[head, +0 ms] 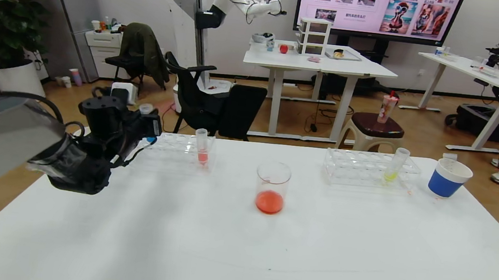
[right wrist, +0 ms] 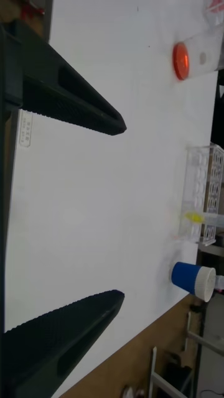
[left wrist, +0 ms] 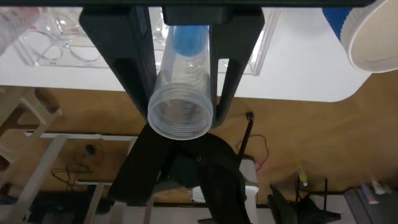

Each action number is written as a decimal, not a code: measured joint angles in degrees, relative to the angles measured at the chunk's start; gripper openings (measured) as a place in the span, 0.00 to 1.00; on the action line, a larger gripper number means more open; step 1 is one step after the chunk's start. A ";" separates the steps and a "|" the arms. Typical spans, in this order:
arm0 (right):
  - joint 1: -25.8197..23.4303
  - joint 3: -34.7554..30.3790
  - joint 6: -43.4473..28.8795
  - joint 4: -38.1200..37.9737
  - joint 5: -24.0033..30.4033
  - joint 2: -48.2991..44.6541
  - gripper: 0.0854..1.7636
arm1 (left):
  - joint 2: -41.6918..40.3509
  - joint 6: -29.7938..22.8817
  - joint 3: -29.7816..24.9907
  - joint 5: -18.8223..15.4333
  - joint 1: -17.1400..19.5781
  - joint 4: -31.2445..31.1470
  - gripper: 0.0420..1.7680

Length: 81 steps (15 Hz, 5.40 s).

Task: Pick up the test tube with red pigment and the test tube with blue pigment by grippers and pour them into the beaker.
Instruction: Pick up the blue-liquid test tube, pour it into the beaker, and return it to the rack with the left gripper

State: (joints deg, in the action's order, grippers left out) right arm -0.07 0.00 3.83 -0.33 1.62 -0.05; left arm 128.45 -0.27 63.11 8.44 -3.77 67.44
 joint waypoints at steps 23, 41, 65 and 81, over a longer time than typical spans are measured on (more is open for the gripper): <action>0.05 0.00 0.00 0.02 0.00 0.00 0.98 | 3.72 30.83 23.49 -24.69 -19.54 -0.21 0.27; 0.02 0.00 0.00 0.00 0.00 0.00 0.98 | 10.30 73.09 21.39 -51.68 -18.66 -3.13 0.27; 0.02 0.00 0.00 0.00 0.00 0.00 0.98 | 11.74 100.60 18.80 -50.88 -19.87 -5.23 0.27; 0.02 0.00 0.00 0.00 0.00 0.00 0.98 | 5.95 55.26 19.08 -34.43 -22.03 2.40 0.27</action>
State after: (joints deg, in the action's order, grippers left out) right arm -0.05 0.00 3.83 -0.33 1.62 -0.05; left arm 134.40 54.99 82.19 -25.99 -25.80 69.84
